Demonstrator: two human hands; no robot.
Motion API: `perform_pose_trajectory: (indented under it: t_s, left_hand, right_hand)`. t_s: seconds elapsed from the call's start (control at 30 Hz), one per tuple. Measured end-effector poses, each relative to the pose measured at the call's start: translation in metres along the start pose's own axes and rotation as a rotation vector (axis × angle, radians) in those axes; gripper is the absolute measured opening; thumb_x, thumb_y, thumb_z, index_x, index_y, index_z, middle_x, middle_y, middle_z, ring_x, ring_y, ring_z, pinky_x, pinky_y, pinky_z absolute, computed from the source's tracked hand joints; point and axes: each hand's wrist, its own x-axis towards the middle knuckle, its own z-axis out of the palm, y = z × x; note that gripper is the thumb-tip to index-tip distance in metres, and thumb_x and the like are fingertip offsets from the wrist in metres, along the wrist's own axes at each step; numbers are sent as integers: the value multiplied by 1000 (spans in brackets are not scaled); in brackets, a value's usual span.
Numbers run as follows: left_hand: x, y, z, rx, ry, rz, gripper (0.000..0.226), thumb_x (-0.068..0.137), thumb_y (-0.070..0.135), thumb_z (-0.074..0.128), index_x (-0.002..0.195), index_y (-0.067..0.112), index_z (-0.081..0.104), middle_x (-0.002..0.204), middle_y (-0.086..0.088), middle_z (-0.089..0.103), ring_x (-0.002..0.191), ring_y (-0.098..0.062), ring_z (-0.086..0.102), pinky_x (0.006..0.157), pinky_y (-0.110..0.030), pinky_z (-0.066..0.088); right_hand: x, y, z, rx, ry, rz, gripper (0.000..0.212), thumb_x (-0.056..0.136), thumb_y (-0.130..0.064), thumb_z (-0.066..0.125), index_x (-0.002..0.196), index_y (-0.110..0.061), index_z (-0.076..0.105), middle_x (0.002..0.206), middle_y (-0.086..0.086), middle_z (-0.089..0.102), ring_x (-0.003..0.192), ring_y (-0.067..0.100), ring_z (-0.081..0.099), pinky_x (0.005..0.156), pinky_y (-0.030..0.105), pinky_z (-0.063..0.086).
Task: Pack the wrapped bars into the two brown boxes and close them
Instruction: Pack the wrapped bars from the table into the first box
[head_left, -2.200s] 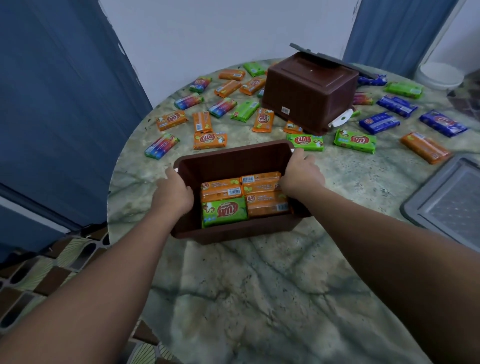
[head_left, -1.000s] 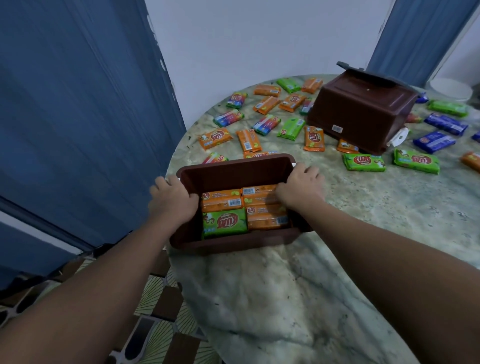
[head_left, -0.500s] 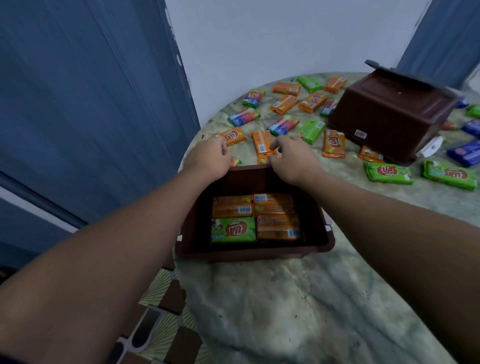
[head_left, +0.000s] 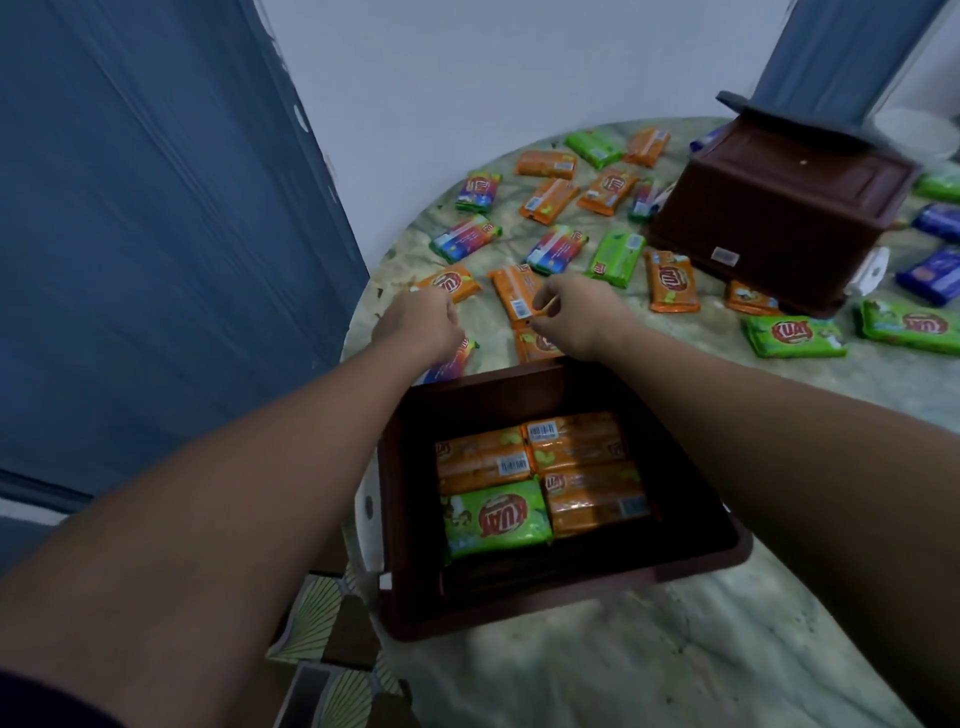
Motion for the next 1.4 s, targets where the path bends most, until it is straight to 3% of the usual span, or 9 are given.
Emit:
perform_pose_trajectory:
  t_s: [0.23,0.4,0.6,0.77,0.93,1.0,1.13,1.23,1.4]
  left_hand:
    - [25,-14,15,253,-195,-25,32,84,33,71,104,12,60,100,-8,62,94,-28,62,72,-35,50]
    - [31,-19,24,212,-282,-74,57,75,42,85,113,8,59,107,-11,64,102,-30,63,74,-33,49]
    - [33,-17,23,179,-292,-71,60,64,49,91,92,12,52,99,-8,63,99,-29,63,72,-32,47]
    - [32,-10,28,72,-355,-19,39,83,33,77,111,10,63,112,-10,64,103,-28,62,81,-32,51]
    - [30,-2,22,-42,-330,11,26,92,18,55,117,9,52,119,-13,57,104,-28,57,72,-32,42]
    - [30,-1,19,-107,-310,-21,32,92,20,54,122,10,47,115,-12,56,97,-24,55,66,-32,42]
    - [28,3,16,-226,-237,-42,59,91,25,54,143,13,30,121,-11,55,102,-25,57,70,-34,46]
    - [25,5,15,-188,-238,8,59,90,25,55,142,11,29,115,-11,56,92,-21,56,62,-32,43]
    - [21,2,16,-174,-235,33,60,90,23,58,141,11,30,102,-4,55,88,-17,57,72,-35,50]
  right_hand:
    - [14,6,4,-39,-93,109,36,88,-29,79,121,-20,68,120,5,68,111,25,64,84,31,49]
    - [23,10,5,-43,-135,136,39,88,-28,80,123,-21,66,120,5,67,104,23,62,79,30,45]
    - [32,10,7,-141,-212,140,53,83,-29,83,132,-24,63,126,7,64,114,27,60,81,33,45]
    - [37,7,7,-258,-291,123,63,82,-25,84,140,-22,58,133,9,61,120,31,57,85,36,48]
    - [45,8,12,-346,-332,108,73,79,-25,88,143,-19,53,137,10,58,124,32,56,88,38,48]
    - [48,9,17,-365,-333,97,77,78,-25,88,144,-17,49,140,12,56,126,33,55,91,38,47]
    - [53,9,26,-372,-341,82,84,79,-21,85,149,-13,38,145,17,50,129,38,53,99,42,48]
    - [55,8,32,-372,-367,84,89,80,-20,83,151,-11,29,141,20,54,125,40,56,97,45,50]
    - [56,12,38,-435,-364,61,76,86,-24,76,146,-7,32,141,22,53,126,41,54,102,48,49]
